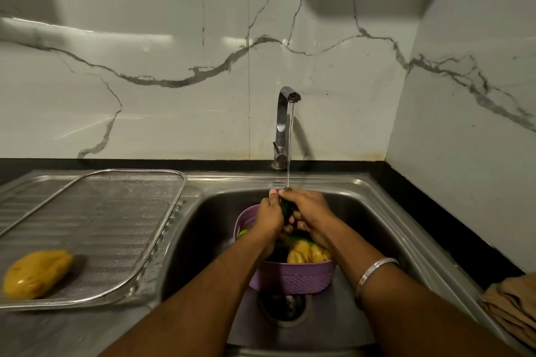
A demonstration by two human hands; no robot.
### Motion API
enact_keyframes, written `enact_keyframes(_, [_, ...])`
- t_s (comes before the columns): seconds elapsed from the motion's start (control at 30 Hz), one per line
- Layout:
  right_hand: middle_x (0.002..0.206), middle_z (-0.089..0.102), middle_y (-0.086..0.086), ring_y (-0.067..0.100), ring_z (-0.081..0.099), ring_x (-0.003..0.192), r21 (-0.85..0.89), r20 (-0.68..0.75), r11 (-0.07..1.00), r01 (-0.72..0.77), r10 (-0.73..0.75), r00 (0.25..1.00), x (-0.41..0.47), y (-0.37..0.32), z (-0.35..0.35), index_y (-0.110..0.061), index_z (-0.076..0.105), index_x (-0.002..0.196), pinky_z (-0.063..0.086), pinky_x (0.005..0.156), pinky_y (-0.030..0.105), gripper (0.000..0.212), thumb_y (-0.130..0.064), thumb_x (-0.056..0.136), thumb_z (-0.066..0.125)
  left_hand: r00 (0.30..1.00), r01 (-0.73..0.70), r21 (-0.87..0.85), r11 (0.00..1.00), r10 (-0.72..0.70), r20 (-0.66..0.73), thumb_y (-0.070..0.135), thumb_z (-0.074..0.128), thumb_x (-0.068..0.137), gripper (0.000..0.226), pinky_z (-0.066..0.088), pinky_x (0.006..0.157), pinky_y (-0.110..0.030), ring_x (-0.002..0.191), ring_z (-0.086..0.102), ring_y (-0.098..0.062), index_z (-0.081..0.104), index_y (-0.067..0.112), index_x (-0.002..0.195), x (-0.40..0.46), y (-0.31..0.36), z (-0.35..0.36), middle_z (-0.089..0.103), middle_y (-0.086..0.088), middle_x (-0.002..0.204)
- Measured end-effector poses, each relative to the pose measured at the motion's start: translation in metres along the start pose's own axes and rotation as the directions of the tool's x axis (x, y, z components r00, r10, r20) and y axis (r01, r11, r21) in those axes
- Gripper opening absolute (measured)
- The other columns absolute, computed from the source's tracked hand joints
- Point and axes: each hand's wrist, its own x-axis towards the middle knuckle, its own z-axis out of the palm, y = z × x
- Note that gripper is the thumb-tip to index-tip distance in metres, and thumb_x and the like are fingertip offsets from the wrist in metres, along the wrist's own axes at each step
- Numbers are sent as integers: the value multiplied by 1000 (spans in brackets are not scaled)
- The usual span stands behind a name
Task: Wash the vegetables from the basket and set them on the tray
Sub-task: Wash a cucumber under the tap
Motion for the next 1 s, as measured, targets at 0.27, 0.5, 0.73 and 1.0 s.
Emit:
enact_keyframes(0.27, [88, 76, 10, 23, 73, 78, 56, -234, 996, 74, -59, 970, 12, 0, 1, -11, 77, 93, 61, 66, 34, 23, -34, 88, 77, 995, -97, 127, 987, 93, 38, 50, 25, 108, 49, 60, 79, -38, 90, 69, -22, 60, 17, 115, -1, 3, 2, 69, -9, 101])
enact_keyframes(0.5, [101, 74, 8, 21, 72, 88, 13, 44, 1000, 24, -25, 999, 9, 1, -2, -20, 75, 109, 61, 57, 33, 15, -18, 95, 70, 990, -125, 204, 971, 136, -39, 27, 31, 110, 39, 54, 97, -50, 109, 65, -35, 60, 4, 121, 5, -5, -3, 66, -21, 116])
enact_keyframes(0.73, [89, 77, 4, 20, 72, 84, -42, -154, 995, 87, -92, 984, 19, 5, -2, -18, 78, 90, 63, 72, 38, 23, -41, 88, 77, 994, -95, 168, 981, 103, -37, 30, 30, 109, 36, 52, 77, -36, 85, 64, -26, 62, 16, 98, 5, -10, 1, 69, -15, 100])
enact_keyframes(1.0, [89, 75, 6, 19, 70, 79, -65, -79, 994, 82, -87, 993, 10, 1, -7, -18, 77, 93, 63, 63, 35, 17, -33, 86, 79, 1000, 9, 128, 992, -10, 7, 31, 28, 110, 39, 32, 43, -20, 55, 46, -14, 61, 10, 114, 3, -5, -5, 55, -8, 78])
